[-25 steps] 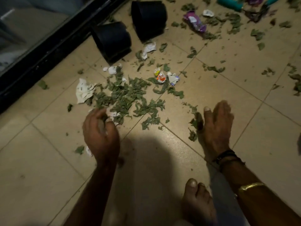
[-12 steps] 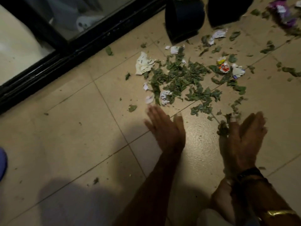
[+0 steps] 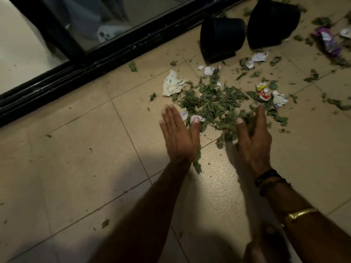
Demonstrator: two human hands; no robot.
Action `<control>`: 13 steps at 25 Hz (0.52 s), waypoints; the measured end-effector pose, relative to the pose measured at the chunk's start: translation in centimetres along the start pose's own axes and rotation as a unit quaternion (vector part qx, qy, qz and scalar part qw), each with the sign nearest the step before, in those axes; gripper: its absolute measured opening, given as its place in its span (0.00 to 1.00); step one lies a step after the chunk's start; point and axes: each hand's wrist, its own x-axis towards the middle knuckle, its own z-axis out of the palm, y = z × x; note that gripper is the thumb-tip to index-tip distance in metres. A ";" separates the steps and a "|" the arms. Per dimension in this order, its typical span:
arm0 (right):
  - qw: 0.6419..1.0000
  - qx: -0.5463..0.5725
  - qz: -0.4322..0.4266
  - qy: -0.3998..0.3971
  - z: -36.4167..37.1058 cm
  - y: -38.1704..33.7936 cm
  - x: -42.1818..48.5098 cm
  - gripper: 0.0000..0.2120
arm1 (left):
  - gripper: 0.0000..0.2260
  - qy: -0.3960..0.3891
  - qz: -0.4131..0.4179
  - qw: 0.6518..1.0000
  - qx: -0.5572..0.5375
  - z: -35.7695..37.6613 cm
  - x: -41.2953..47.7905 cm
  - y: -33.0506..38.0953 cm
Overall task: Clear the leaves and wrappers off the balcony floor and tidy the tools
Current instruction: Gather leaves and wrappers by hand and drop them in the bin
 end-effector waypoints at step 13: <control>0.988 -0.101 -0.077 -0.081 0.6 1.6 8.0 0.41 | 0.37 -0.025 0.117 0.990 0.068 -0.9 9.2 -1.1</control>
